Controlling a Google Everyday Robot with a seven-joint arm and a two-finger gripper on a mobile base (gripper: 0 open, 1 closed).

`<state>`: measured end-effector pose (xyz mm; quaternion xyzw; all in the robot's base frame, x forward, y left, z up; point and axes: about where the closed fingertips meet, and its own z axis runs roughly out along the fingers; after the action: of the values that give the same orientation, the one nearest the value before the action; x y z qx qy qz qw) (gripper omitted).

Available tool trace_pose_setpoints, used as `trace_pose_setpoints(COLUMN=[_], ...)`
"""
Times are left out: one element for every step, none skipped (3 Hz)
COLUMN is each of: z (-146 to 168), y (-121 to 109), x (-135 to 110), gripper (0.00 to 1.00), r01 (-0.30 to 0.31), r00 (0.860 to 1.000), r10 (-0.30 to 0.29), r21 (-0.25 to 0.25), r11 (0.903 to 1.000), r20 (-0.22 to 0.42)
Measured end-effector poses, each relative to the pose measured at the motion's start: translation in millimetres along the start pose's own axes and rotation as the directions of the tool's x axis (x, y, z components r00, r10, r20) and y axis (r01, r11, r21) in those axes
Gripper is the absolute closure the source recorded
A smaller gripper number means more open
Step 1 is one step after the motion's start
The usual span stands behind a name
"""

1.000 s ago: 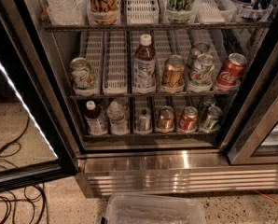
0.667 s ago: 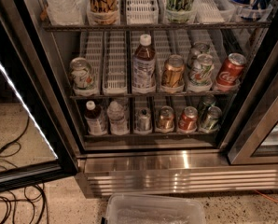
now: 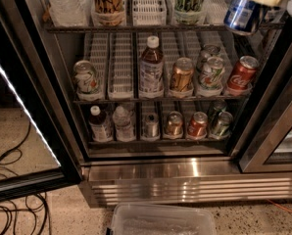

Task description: Pick pepsi can from top shelf of fridge

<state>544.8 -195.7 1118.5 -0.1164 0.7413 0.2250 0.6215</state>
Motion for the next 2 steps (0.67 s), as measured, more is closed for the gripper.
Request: trace_pose_setpoints(z=[-4.7, -8.0], y=[18.3, 38.0], x=[38.2, 73.0], gripper=[1.0, 1.0], r01=[-0.091, -0.162], r00=[0.99, 0.969], r10=[0.081, 0.13], r21=[-0.081, -0.145], r11=[0.9925, 0.9762], r20=[-0.115, -0.21])
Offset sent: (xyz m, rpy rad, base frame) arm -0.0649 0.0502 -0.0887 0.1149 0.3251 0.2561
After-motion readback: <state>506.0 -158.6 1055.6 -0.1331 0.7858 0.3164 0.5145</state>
